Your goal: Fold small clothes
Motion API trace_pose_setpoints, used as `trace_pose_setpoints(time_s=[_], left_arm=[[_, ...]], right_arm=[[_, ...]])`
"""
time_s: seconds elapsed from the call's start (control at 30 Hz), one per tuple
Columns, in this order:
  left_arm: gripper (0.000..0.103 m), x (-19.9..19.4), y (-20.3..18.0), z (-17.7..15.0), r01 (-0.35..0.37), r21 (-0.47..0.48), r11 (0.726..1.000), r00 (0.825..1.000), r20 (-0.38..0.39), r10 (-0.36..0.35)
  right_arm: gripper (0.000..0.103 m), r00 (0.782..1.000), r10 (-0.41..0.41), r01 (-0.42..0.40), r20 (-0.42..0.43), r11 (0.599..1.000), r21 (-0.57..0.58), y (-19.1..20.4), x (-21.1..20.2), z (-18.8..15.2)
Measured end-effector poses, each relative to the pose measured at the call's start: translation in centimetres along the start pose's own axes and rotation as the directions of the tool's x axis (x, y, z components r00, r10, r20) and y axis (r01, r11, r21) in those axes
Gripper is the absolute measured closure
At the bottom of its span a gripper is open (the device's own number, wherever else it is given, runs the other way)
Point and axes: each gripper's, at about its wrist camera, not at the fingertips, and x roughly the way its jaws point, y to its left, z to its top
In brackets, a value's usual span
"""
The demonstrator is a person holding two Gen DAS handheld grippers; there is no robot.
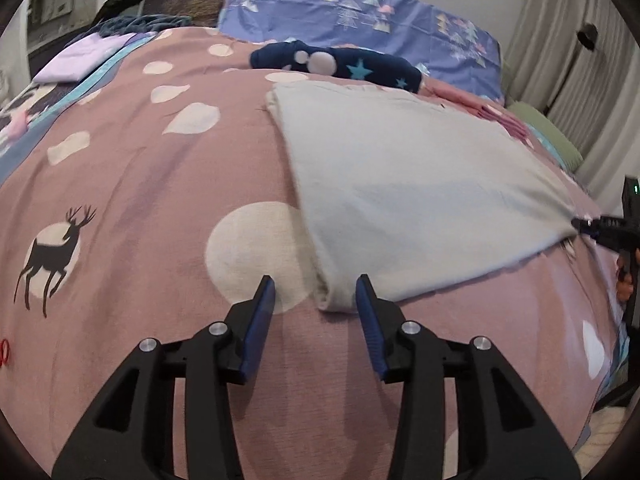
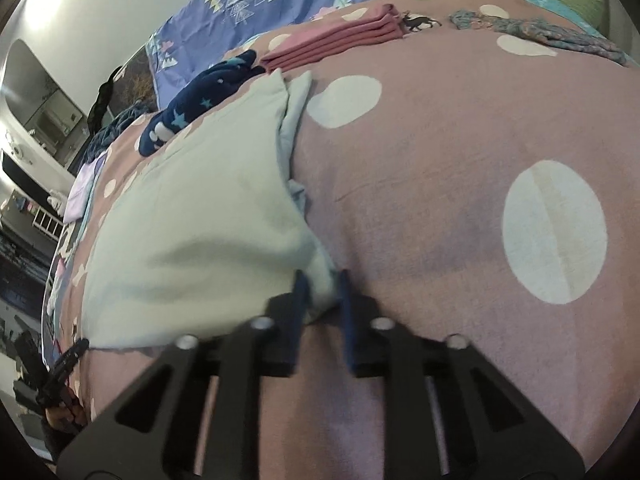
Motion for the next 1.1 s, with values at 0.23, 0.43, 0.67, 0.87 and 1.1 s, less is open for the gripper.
trace_pose_setpoints(time_s=[0.23, 0.43, 0.67, 0.87, 1.1], left_arm=[[0.090, -0.2, -1.5, 0.1, -0.026, 0.053, 0.998, 0.999, -0.031, 0.028], [0.090, -0.5, -1.6, -0.2, -0.060, 0.056, 0.997, 0.997, -0.036, 0.062], [0.089, -0.4, -2.1, -0.3, -0.085, 0.079, 0.993, 0.996, -0.033, 0.088], [0.087, -0.4, -1.8, -0.5, -0.063, 0.064, 0.996, 0.998, -0.024, 0.065], [0.063, -1.2, -0.1, -0.1, -0.067, 0.004, 0.998, 0.998, 0.004, 0.067]], right_arm=[[0.088, 0.990, -0.138, 0.139, 0.024, 0.990, -0.019, 0.2, -1.0, -0.4], [0.084, 0.983, -0.141, 0.158, 0.115, 0.976, -0.152, 3.2, -2.2, 0.0], [0.082, 0.992, -0.089, 0.102, 0.094, 0.984, -0.149, 4.1, 0.1, 1.4], [0.090, 0.993, -0.111, 0.113, 0.041, 0.993, -0.047, 2.3, 2.3, 1.9], [0.063, 0.978, -0.160, 0.187, 0.136, 0.957, -0.220, 8.7, -0.2, 0.5]])
